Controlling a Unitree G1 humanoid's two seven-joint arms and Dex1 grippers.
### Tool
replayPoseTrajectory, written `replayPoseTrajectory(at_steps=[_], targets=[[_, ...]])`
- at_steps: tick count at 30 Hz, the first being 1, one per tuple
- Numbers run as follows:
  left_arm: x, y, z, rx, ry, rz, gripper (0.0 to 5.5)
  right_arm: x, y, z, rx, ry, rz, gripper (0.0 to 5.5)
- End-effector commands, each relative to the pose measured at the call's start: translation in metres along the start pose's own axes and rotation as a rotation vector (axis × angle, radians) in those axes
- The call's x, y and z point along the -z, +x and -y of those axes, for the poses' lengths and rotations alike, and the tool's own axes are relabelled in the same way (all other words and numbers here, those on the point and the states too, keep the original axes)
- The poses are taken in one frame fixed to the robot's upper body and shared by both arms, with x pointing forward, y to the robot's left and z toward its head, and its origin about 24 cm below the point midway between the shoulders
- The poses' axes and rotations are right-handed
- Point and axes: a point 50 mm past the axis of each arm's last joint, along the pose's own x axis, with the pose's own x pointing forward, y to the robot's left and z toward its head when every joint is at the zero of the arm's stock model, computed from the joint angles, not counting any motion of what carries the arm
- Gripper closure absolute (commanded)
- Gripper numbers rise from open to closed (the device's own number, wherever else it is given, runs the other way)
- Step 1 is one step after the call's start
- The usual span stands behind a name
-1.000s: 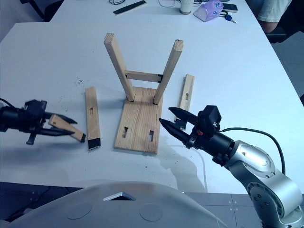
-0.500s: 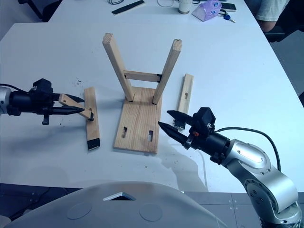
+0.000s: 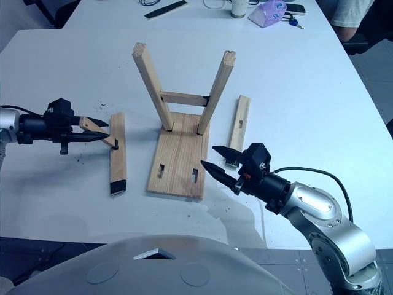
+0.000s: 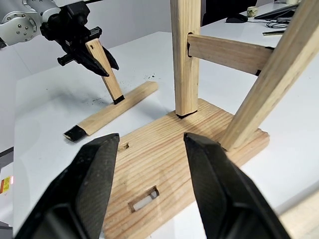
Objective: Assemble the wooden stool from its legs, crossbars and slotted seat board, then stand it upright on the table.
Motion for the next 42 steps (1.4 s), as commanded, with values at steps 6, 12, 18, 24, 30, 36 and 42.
replayPoseTrajectory(at_steps=[6,12,18,24,30,36,42], targets=[[0.022,0.008,0.006,0.009,-0.052,-0.141,4.19,0.005,0.000,-0.001,0.007,-0.023,-0.024,3.11],[0.024,0.025,0.016,0.061,-0.161,-0.046,4.19,0.007,0.002,-0.001,-0.005,-0.032,-0.038,3.11],[0.032,0.033,0.018,0.015,-0.262,0.054,4.19,0.008,0.002,0.000,-0.020,-0.037,-0.055,3.11],[0.028,0.043,0.022,-0.016,-0.231,0.072,4.19,0.008,0.003,0.003,-0.030,-0.045,-0.064,3.11],[0.018,0.048,0.021,-0.043,-0.161,0.036,4.19,0.009,0.004,0.004,-0.030,-0.051,-0.067,3.11],[0.019,0.053,0.019,-0.088,-0.094,0.013,3.41,0.010,0.006,0.005,-0.032,-0.056,-0.071,3.11],[0.039,0.071,0.029,-0.163,-0.089,0.028,2.52,0.014,0.006,0.008,-0.035,-0.055,-0.087,3.11]])
